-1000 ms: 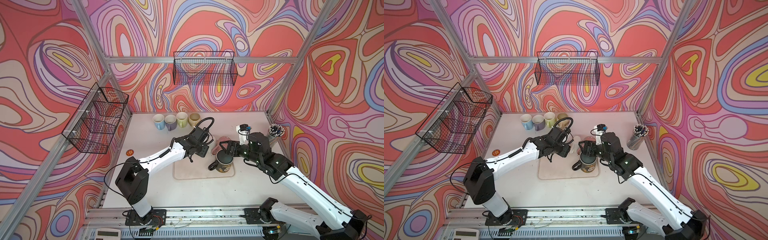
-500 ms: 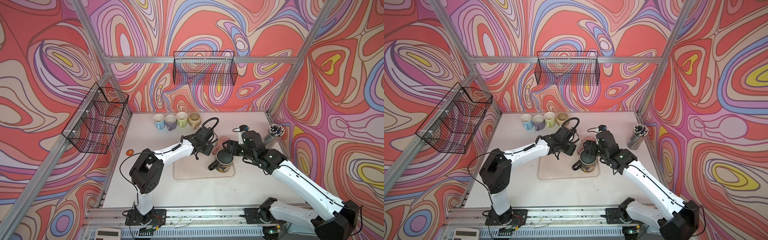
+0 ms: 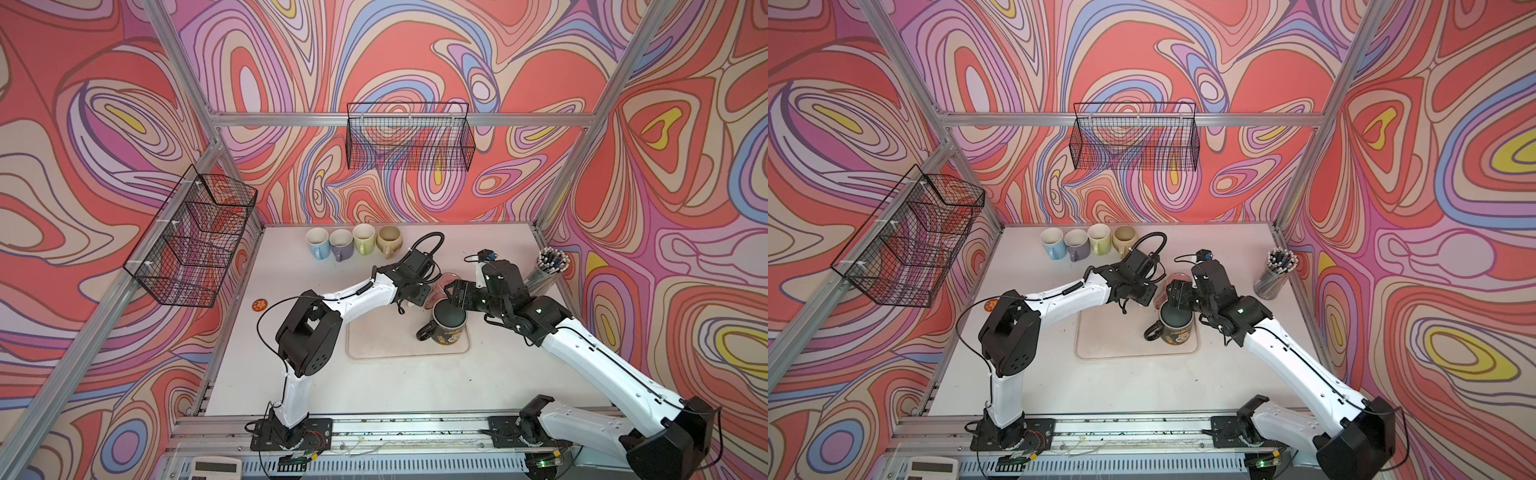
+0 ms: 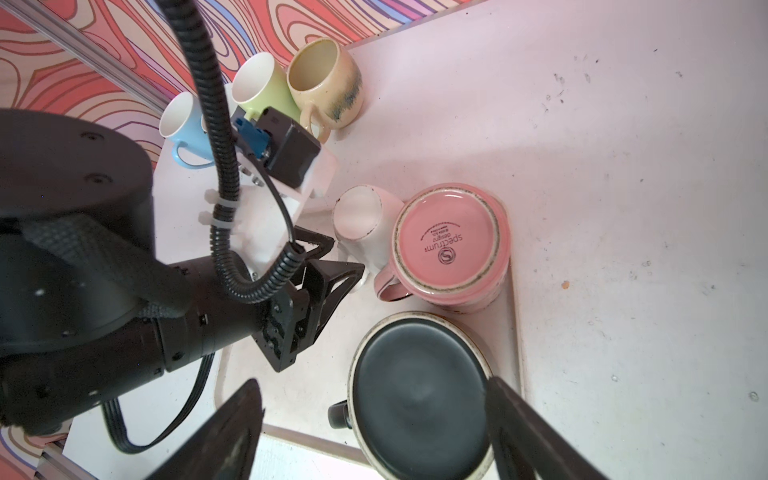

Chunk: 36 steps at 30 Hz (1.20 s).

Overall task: Turn the mug right side up
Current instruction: 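Lower left gripper onto the upside-down white mug and grasp its base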

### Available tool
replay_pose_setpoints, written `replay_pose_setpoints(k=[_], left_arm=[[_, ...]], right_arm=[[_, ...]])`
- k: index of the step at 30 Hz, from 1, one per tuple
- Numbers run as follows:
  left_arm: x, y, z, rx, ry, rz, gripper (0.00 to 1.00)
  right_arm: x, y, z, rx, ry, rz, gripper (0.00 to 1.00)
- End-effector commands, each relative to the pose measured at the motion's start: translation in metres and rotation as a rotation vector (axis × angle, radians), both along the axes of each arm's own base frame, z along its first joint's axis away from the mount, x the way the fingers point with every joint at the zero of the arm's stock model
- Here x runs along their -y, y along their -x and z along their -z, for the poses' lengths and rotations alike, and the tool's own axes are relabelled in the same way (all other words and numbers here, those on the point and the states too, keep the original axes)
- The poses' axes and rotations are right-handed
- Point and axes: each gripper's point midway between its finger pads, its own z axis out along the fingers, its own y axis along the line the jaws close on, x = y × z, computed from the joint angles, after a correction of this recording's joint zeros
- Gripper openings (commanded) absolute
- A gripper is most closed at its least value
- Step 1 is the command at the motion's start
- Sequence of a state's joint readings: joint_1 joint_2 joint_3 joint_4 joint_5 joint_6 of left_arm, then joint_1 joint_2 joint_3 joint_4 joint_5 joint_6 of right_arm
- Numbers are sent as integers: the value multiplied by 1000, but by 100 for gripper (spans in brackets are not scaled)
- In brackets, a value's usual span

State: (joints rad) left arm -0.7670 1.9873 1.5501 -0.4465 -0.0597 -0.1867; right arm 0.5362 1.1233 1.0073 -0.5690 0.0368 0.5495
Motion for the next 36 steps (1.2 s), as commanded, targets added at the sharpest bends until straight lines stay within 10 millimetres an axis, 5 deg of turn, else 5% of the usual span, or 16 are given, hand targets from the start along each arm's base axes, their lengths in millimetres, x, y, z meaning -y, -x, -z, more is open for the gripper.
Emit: replay_pose_setpoints(k=[1,24,36], left_arm=[[-1,0,1,-12,-34,7,47],[-6,-3,37,-144,-26,-9,25],[-9,-6,13,-96,-23,-14,0]], right_arm=[[-7,-10,-18,48,-29,-14,86],[-6,-14,-25,73,-26,-13,86],[-5,-2,-40,107,-56,-43,86]])
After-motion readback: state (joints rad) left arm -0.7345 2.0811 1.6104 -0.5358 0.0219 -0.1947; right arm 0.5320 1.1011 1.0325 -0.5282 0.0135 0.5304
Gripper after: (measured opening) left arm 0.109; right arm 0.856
